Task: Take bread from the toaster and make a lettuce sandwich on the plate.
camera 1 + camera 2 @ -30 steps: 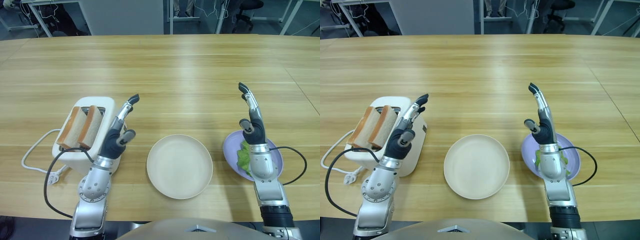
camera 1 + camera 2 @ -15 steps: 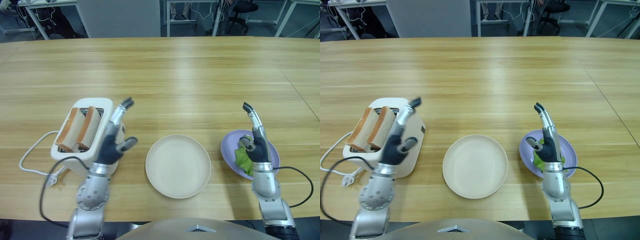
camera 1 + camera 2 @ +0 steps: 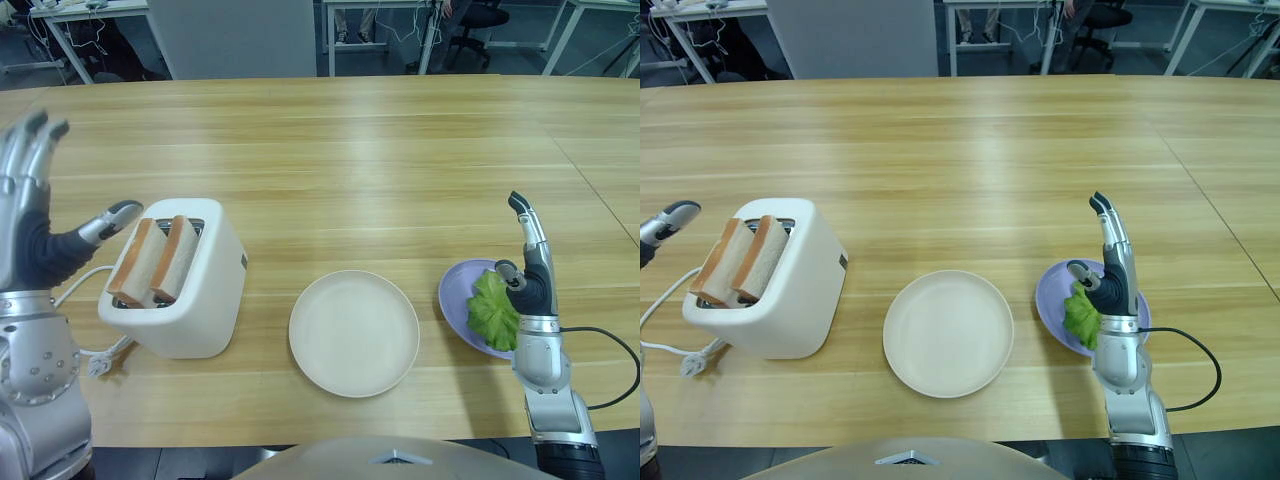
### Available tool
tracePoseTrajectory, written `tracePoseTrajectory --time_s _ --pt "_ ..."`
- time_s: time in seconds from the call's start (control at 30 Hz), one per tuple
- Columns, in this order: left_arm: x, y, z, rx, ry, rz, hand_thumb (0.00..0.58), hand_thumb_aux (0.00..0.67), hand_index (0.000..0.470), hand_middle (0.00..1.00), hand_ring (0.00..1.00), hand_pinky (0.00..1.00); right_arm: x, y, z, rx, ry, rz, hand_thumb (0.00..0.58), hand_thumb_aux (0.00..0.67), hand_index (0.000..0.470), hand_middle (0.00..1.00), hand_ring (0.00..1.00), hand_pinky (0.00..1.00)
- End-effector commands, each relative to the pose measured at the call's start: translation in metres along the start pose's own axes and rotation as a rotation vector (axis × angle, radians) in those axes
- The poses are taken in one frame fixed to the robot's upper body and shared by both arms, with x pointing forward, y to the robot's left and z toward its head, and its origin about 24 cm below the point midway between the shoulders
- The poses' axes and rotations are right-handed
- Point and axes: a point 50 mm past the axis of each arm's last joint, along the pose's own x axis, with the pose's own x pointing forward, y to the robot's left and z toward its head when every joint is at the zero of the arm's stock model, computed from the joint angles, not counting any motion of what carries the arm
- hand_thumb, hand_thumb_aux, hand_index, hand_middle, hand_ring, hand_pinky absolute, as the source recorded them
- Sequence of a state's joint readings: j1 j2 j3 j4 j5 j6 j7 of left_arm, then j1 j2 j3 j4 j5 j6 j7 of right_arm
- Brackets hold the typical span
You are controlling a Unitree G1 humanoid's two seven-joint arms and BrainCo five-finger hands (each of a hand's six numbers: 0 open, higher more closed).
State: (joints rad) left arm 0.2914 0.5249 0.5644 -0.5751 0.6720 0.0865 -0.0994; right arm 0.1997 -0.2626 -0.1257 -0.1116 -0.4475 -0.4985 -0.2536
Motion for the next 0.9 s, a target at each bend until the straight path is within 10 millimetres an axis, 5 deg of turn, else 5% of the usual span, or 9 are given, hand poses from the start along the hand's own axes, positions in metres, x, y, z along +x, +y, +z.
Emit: tracePoseTrajectory --time_s 0.03,0.5,0.57,0.63,0.67,0.7,0.8,0.87,0.9 --pt "-0.003 -0.028 -0.020 0.099 0.112 -0.162 0.000 0.000 0.000 0.00 0.00 0.00 0.001 -0.008 -0.004 -0.035 0.014 -0.010 0.000 0.000 0.000 0.00 0.00 0.00" --pt "-0.012 -0.068 -0.028 0.141 0.167 -0.409 0.000 0.000 0.000 0.00 0.00 0.00 0.000 -0.014 -0.008 -0.067 0.029 0.012 0.000 0.000 0.000 0.00 0.00 0.00" --pt "-0.014 -0.070 -0.026 0.137 0.160 -0.425 0.325 0.226 0.155 0.00 0.00 0.00 0.000 -0.015 -0.010 -0.081 0.035 0.025 0.000 0.000 0.000 0.00 0.00 0.00" --pt "-0.015 -0.071 -0.025 0.138 0.162 -0.433 0.449 0.352 0.242 0.00 0.00 0.00 -0.001 -0.014 -0.013 -0.113 0.042 0.045 0.000 0.000 0.000 0.00 0.00 0.00" --pt "-0.015 -0.071 -0.025 0.134 0.160 -0.437 0.564 0.557 0.382 0.00 0.00 0.00 -0.001 -0.013 -0.016 -0.164 0.053 0.079 0.000 0.000 0.000 0.00 0.00 0.00" --pt "-0.016 -0.071 -0.025 0.129 0.158 -0.436 0.580 0.670 0.460 0.00 0.00 0.00 -0.002 -0.012 -0.020 -0.205 0.061 0.102 0.000 0.000 0.000 0.00 0.00 0.00" --pt "-0.016 -0.070 -0.019 0.087 0.138 -0.419 0.580 0.670 0.460 0.00 0.00 0.00 -0.005 -0.013 -0.032 -0.314 0.096 0.175 0.000 0.000 0.000 0.00 0.00 0.00" --pt "-0.015 -0.065 -0.015 0.060 0.123 -0.374 0.580 0.670 0.460 0.49 0.49 0.49 -0.008 -0.015 -0.043 -0.398 0.130 0.246 0.000 0.000 0.000 0.00 0.00 0.00" --pt "-0.014 -0.061 -0.012 0.045 0.115 -0.339 0.580 0.670 0.460 0.59 0.59 0.59 -0.010 -0.017 -0.049 -0.444 0.146 0.284 0.000 0.000 0.000 0.00 0.00 0.00"
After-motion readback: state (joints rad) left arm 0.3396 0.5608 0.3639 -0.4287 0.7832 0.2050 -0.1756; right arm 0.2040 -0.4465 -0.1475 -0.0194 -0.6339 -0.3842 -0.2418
